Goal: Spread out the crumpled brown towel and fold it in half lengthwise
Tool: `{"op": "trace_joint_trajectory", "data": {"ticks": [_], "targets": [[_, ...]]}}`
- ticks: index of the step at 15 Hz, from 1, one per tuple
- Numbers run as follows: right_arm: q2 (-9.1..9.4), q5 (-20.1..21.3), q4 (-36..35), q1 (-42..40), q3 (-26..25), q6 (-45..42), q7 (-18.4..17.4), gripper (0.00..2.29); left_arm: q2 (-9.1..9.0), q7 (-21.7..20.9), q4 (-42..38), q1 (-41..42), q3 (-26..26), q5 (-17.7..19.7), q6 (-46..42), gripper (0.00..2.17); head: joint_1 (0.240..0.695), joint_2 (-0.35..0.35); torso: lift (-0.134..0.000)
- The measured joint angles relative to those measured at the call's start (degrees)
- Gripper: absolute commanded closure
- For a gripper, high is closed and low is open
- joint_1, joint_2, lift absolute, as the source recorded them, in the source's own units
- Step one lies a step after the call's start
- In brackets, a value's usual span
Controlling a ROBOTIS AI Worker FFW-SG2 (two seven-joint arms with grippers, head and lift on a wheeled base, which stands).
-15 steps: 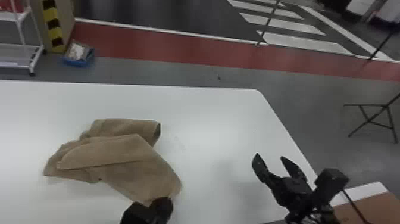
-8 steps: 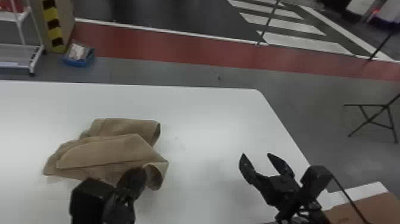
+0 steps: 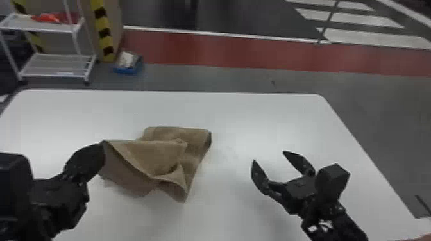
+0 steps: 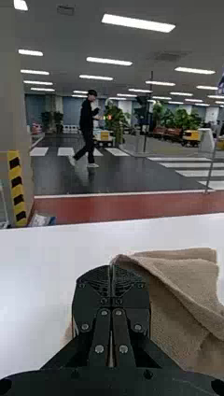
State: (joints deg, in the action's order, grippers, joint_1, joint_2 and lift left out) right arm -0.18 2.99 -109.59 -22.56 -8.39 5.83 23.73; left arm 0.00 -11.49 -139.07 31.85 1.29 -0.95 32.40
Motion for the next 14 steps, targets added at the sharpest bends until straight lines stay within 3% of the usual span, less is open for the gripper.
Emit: {"op": "trace_joint_trajectory", "data": {"ticks": [4, 8, 14], "targets": [[0.0, 6.1, 3.6, 3.1, 5.5, 0.1, -0.1, 0.09, 0.0, -0.1, -0.8, 0.1, 8.2, 4.4, 0.5, 1.38, 0.695, 0.102, -0.124], [0.0, 11.9, 6.5, 5.9, 8.7, -1.2, -0.2, 0.09, 0.0, 0.0, -0.6, -0.1, 12.2, 6.3, 1.8, 1.38, 0.695, 0.167, -0.124], [0.0, 28.4, 9.6, 11.1, 14.5, 0.0, -0.1, 0.09, 0.0, -0.9, 0.3, -0.2, 12.3, 6.5, 2.2, 1.38, 0.695, 0.216, -0.124]]}}
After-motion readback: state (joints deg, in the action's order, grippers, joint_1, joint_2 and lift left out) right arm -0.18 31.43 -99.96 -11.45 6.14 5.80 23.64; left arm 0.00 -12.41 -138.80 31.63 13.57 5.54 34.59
